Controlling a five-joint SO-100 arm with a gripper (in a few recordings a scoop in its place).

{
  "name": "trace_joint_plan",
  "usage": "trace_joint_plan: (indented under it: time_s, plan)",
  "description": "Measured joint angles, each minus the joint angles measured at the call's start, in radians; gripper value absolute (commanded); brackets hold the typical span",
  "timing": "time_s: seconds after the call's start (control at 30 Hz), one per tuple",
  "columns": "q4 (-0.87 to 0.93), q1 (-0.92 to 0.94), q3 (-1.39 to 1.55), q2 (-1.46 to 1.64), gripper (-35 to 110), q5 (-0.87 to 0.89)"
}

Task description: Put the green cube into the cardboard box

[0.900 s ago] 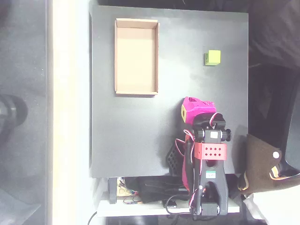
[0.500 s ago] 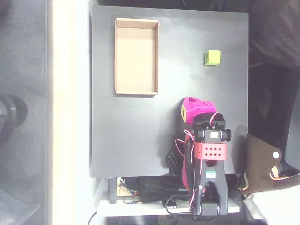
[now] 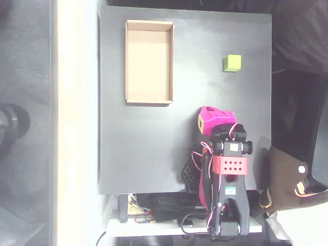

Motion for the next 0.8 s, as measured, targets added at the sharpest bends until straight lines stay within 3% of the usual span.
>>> trace_joint_plan:
  time_s: [0.8]
  plan:
    - [0.000, 0.000, -0.305, -0.008, 1, 0.000]
